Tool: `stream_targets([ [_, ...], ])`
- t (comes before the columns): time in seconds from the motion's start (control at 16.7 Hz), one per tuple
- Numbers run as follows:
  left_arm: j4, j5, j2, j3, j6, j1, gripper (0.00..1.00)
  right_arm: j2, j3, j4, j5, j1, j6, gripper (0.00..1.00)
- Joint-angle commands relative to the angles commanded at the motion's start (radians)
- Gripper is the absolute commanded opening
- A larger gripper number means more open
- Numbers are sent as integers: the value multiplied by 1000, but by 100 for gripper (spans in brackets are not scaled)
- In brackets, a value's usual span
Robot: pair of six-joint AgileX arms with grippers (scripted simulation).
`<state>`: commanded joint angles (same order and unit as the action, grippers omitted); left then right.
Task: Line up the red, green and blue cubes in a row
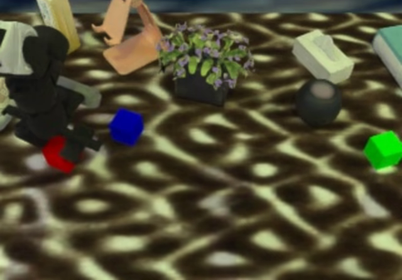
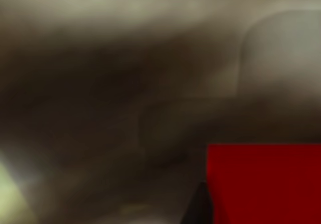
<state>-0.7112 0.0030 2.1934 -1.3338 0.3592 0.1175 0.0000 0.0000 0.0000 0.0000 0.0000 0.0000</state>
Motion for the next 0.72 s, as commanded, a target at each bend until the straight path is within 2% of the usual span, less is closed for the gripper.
stream_targets([
  [0.42,-35,11,-43,-23,-4,-1,0,0,0,0,0,0,0,100],
  [0.72,-212,10,-121,-108,-8,-16,0,0,0,0,0,0,0,100],
])
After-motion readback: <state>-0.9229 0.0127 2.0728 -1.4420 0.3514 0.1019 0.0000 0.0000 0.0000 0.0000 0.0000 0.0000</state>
